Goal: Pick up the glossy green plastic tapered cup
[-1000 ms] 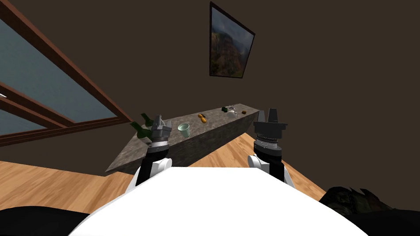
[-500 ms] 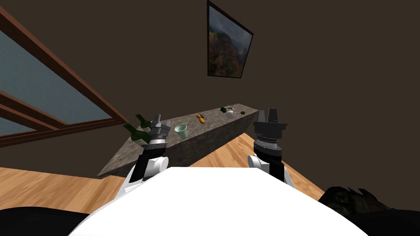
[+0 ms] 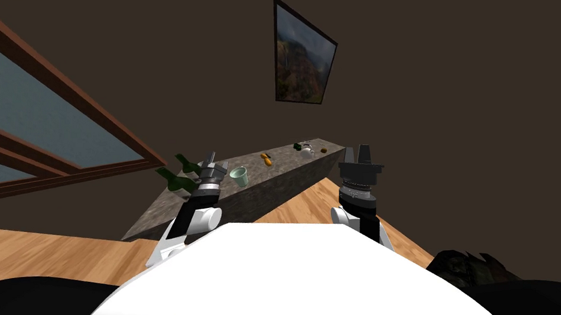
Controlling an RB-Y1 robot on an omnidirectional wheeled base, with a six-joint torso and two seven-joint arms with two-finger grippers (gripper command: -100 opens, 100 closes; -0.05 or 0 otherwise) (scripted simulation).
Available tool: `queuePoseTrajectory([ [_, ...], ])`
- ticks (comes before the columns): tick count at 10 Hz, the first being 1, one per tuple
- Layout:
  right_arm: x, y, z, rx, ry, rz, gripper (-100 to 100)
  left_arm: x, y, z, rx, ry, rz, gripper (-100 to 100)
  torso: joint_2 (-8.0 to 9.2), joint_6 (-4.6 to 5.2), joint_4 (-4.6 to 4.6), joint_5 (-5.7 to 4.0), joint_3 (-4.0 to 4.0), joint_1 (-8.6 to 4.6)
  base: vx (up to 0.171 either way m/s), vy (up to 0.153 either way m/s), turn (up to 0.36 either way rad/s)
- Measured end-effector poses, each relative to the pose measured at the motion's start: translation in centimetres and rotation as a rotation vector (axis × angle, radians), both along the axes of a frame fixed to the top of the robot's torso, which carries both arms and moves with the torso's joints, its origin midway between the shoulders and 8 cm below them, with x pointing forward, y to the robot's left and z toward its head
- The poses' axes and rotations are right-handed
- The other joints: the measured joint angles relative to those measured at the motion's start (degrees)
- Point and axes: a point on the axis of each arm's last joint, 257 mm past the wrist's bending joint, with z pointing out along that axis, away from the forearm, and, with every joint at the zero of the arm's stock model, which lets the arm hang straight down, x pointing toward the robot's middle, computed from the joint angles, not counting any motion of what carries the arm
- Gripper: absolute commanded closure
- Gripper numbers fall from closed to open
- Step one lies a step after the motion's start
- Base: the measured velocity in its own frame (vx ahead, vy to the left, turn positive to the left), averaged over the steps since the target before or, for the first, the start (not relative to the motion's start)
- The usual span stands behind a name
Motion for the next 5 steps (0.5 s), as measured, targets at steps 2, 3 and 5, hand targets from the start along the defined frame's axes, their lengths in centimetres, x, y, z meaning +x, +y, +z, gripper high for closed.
queuePoseTrajectory([
  [2, 0.0, 0.0, 0.0, 0.000, 0.000, 0.000, 0, 0.5, 0.4, -0.6, -0.014, 0.035, -0.003, -100, 0.04, 0.00, 0.00, 0.01, 0.02, 0.02, 0.022, -0.023, -0.004],
  [3, 0.0, 0.0, 0.0, 0.000, 0.000, 0.000, 0, 0.7, 0.7, -0.4, -0.023, 0.044, -0.007, -100, 0.01, 0.00, 0.00, 0.00, 0.00, -0.01, 0.037, -0.031, -0.002],
  [5, 0.0, 0.0, 0.0, 0.000, 0.000, 0.000, 0, 1.2, 1.4, -0.7, -0.046, 0.078, -0.015, -100, -0.06, 0.00, -0.01, -0.01, -0.04, -0.03, 0.043, -0.034, -0.002],
])
